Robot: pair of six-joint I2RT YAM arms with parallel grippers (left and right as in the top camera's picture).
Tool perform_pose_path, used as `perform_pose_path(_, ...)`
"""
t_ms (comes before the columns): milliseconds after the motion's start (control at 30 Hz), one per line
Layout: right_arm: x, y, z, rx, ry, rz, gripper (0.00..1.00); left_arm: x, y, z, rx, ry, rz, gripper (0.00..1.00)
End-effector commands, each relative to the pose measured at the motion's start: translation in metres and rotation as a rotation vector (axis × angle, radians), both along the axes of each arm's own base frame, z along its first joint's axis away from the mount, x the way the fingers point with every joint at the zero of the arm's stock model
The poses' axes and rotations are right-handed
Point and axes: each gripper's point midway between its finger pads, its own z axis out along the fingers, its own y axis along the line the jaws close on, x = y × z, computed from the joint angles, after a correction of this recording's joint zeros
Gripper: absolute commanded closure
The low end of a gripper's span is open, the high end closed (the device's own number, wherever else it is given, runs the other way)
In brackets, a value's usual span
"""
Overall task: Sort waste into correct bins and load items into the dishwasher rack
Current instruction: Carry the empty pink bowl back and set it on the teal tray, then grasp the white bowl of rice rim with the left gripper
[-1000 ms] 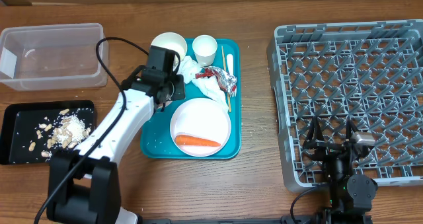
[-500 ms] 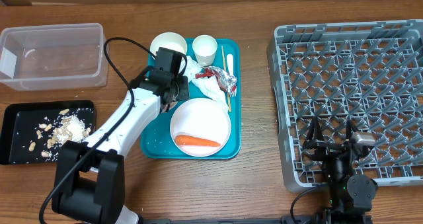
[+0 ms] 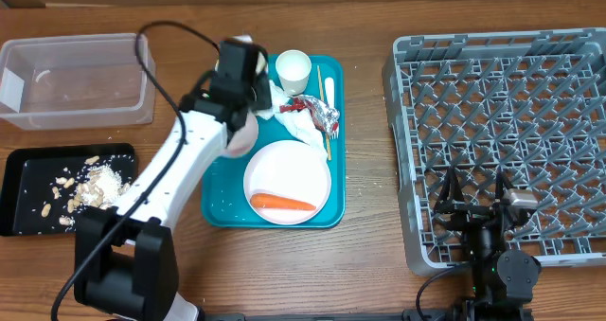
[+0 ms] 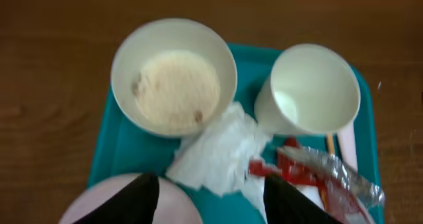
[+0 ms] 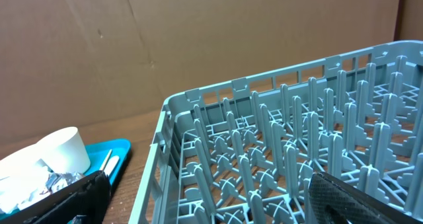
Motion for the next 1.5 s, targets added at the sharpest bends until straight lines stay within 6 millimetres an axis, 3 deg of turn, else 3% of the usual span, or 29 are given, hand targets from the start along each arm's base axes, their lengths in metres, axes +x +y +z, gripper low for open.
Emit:
perform_pose_path(0,0.000,-0.002,-0.001,0.002,-0.006,-0.009,0.00,0.017,0.030,0.010,0.020,-0.051,0.054,0.44)
perform_pose_path(100,0.000,-0.002,-0.001,0.002,-0.006,-0.009,0.00,0.028,0.033,0.012,-0.011,-0.081,0.030,0.45)
perform_pose_path(267,0.000,-0.002,-0.001,0.002,-0.006,-0.009,0.00,0.037,0.016,0.009,-0.054,-0.102,-0.041,0.41)
perform_pose_path(533,0.000,-0.002,-0.001,0.002,-0.006,-0.009,0.00,0.037,-0.012,-0.024,0.021,-0.055,-0.189,0.32)
perform_pose_path(733,0.000,-0.002,-0.001,0.002,-0.006,-0.009,0.00,0.042,-0.011,-0.039,0.064,-0.047,-0.207,0.33)
perform_pose_path(900,0.000,-0.002,-0.001,0.002,-0.006,-0.009,0.00,0.045,0.002,-0.060,0.167,-0.015,-0.196,0.34)
perform_pose_path(1033,0.000,-0.002,-0.001,0.002,-0.006,-0.009,0.00,0.045,0.000,-0.079,0.213,0.011,-0.261,0.39)
perform_pose_path(1333,0.000,-0.002,-0.001,0.002,-0.006,-0.009,0.00,0.060,-0.010,-0.071,0.241,-0.072,-0.298,0.44)
perform_pose_path(1467,0.000,-0.002,-0.001,0.002,-0.006,-0.009,0.00,0.060,-0.009,-0.082,0.244,-0.053,-0.301,0.44)
